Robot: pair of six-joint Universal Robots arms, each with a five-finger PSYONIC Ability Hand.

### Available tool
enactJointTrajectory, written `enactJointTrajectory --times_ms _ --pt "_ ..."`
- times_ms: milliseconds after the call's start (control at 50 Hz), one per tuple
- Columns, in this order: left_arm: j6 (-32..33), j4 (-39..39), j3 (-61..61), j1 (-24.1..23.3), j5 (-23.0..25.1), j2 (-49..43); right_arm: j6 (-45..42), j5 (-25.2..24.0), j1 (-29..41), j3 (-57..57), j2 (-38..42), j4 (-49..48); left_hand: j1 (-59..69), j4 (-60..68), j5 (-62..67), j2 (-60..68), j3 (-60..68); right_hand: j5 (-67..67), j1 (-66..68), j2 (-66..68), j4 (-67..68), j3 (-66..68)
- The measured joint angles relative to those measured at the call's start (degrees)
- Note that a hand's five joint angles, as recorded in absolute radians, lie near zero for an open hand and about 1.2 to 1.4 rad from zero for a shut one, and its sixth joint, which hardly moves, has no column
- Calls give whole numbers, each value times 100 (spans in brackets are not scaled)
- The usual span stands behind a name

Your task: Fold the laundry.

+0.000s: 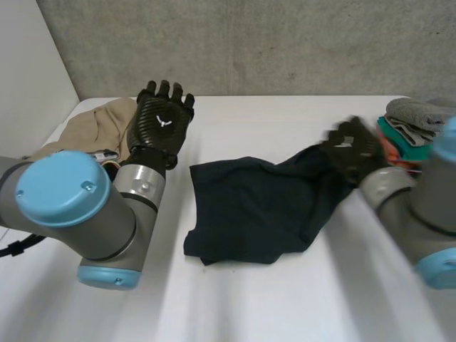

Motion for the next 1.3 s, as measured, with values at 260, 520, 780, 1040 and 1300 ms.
enactJointTrajectory --times_ms 260,520,780,1040,1300 --pt "-423 -14 -539 303 -143 843 -1558 -1738 2342 -435 1426 -403 0 0 0 0 0 -1860 -1571 -1907 -1965 -1946" --pt "-918 -34 -342 393 -160 997 2246 -1809 1793 -319 266 -544 0 0 0 0 0 -5443 -5053 -5524 -5656 -5648" --pt "-2567 -1922 1135 -525 -189 27 5221 -1420 422 -1834 584 1385 6 1 0 0 0 -5443 -5053 -5524 -5656 -5648" --pt "-3930 -3499 1071 -875 -1244 -1097 4029 -1715 510 -3764 2822 2938 0 0 0 0 0 -5443 -5053 -5524 -5656 -5648" --pt "-3697 -3262 989 -873 -1273 -1147 2727 -1051 565 -3515 2726 2737 0 0 -2 0 0 -5444 -5360 -5771 -5655 -5841"
